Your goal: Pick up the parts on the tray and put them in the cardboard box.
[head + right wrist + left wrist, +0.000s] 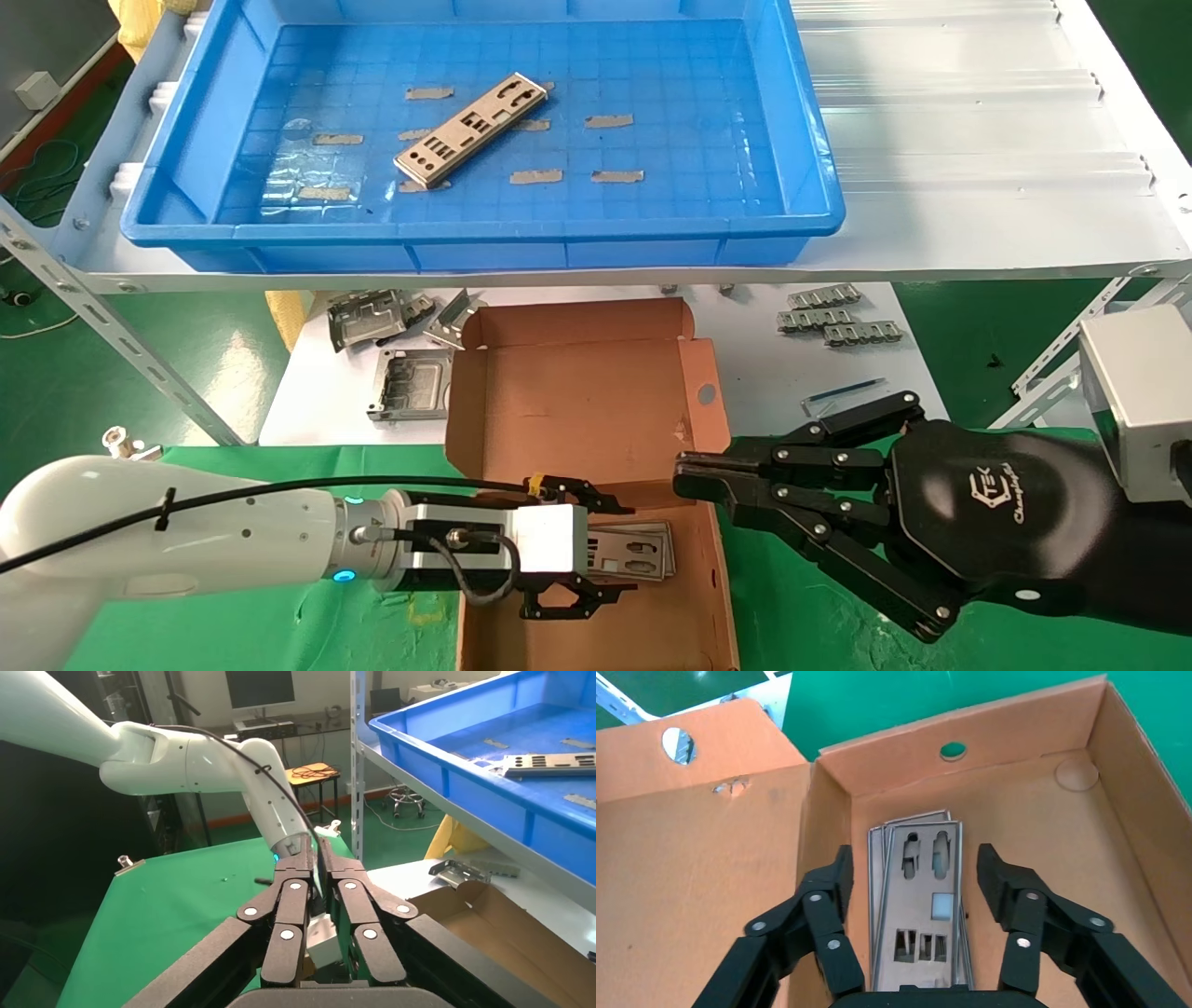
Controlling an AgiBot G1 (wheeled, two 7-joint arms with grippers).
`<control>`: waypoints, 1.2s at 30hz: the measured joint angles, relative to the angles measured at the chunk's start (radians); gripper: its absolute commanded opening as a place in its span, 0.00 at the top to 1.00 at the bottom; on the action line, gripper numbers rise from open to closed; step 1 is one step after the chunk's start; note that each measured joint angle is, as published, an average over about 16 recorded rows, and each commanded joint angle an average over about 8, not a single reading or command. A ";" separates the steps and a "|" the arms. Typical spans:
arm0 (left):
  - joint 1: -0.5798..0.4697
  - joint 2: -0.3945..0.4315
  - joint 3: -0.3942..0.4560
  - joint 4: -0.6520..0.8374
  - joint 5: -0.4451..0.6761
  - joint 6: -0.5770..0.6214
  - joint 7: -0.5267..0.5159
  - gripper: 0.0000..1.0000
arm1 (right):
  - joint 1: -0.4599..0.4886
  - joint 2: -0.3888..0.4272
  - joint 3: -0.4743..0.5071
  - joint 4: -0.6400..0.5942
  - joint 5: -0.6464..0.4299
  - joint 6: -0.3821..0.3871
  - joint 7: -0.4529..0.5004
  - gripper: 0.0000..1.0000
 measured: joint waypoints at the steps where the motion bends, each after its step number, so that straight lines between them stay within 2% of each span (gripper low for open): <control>1: -0.002 0.000 -0.003 0.006 -0.009 0.008 -0.004 0.00 | 0.000 0.000 0.000 0.000 0.000 0.000 0.000 0.00; 17: -0.009 -0.047 -0.063 0.029 -0.192 0.169 -0.060 0.00 | 0.000 0.000 0.000 0.000 0.000 0.000 0.000 0.00; 36: 0.007 -0.082 -0.089 0.003 -0.238 0.188 -0.085 0.00 | 0.000 0.000 0.000 0.000 0.000 0.000 0.000 0.00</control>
